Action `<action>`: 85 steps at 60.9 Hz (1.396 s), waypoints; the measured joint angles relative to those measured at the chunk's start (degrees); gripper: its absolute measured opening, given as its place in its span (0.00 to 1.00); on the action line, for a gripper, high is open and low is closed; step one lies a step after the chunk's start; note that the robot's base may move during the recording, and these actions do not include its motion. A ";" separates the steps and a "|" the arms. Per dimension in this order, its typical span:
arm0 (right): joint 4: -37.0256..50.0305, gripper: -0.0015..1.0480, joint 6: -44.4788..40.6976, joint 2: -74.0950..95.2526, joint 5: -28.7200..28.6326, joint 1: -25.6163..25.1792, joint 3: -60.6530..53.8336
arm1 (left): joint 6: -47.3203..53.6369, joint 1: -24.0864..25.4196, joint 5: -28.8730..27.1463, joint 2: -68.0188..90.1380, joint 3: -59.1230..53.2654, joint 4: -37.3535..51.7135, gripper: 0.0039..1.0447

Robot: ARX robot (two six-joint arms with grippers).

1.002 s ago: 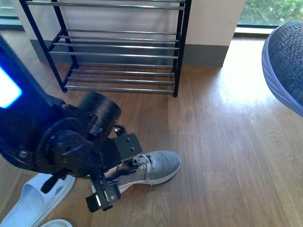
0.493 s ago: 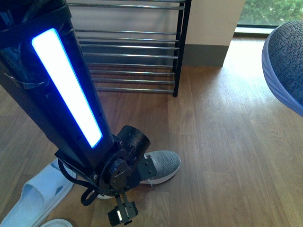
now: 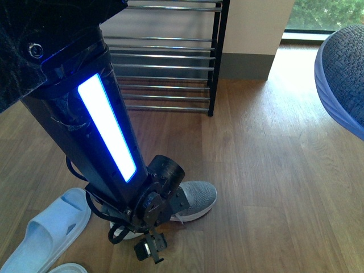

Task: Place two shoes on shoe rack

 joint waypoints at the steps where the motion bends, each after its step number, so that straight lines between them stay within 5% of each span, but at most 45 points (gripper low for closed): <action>1: -0.02 0.01 0.00 0.00 0.02 0.00 0.00 | -0.09 0.00 0.00 0.00 0.00 0.00 0.68; 30: 0.00 0.01 0.00 0.00 0.00 0.00 0.00 | -6.27 -0.63 -1.01 -0.24 -0.72 1.51 0.01; 54: 0.00 0.01 0.00 0.00 0.00 0.00 0.00 | -16.68 -1.25 -4.39 -9.92 -9.66 10.67 0.01; 70: 0.00 0.01 0.00 0.00 0.00 0.00 0.00 | -29.22 -1.07 -6.80 -30.75 -21.84 18.64 0.01; 85: 0.00 0.01 0.00 0.00 0.02 0.00 0.00 | -39.78 0.00 -8.46 -64.00 -46.29 16.90 0.01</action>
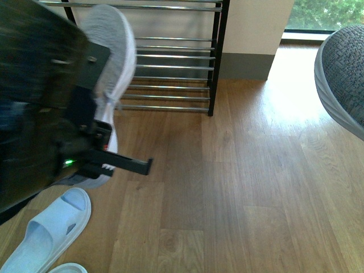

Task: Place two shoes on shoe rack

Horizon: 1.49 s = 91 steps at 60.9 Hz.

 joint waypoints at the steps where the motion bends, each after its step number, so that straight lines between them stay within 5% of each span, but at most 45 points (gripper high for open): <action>1: 0.00 0.01 0.00 0.00 0.00 0.00 0.00 | -0.46 0.13 -0.02 -2.58 -1.44 -0.76 0.01; 23: 0.00 0.01 0.00 0.00 0.00 0.00 0.00 | -5.14 2.95 -2.97 -46.56 -15.91 -22.77 0.01; 91: -0.09 0.01 0.02 0.00 0.13 -0.17 -0.02 | -5.33 2.93 -2.29 -48.17 -15.93 -22.84 0.01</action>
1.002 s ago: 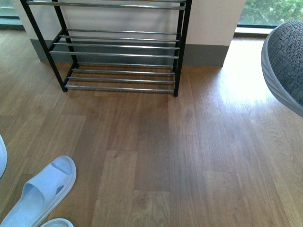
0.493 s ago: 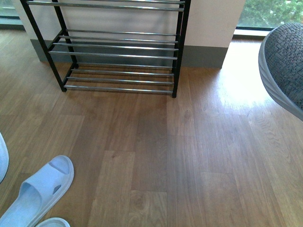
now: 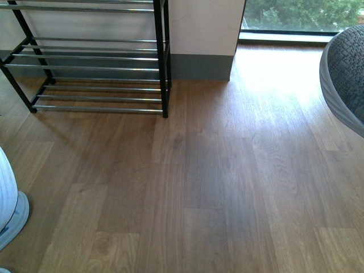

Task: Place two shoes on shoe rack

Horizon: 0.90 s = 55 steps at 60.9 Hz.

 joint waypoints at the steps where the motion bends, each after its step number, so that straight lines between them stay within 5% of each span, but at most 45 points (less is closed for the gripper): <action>1: 0.00 0.01 0.00 0.00 -0.04 0.00 0.00 | 0.00 0.00 -0.02 0.00 0.00 0.00 0.01; 55: 0.00 0.01 -0.02 0.00 0.02 -0.02 0.00 | -0.11 0.04 0.02 0.09 0.00 0.00 0.01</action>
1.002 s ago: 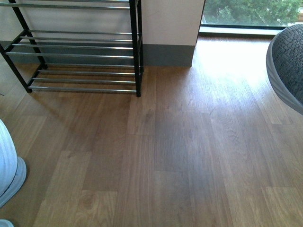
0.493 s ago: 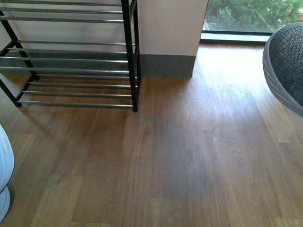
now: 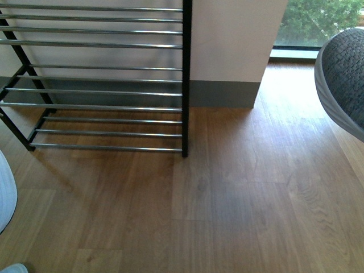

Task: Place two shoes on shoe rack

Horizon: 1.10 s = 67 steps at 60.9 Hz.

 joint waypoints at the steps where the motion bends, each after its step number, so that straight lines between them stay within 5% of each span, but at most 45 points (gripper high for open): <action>1: -0.02 0.01 0.00 0.00 0.00 0.00 0.00 | 0.00 0.02 -0.04 0.00 0.00 0.00 0.01; 67: 0.00 0.01 0.00 0.00 -0.26 0.22 0.00 | -0.02 0.17 -0.39 0.00 0.00 0.00 0.01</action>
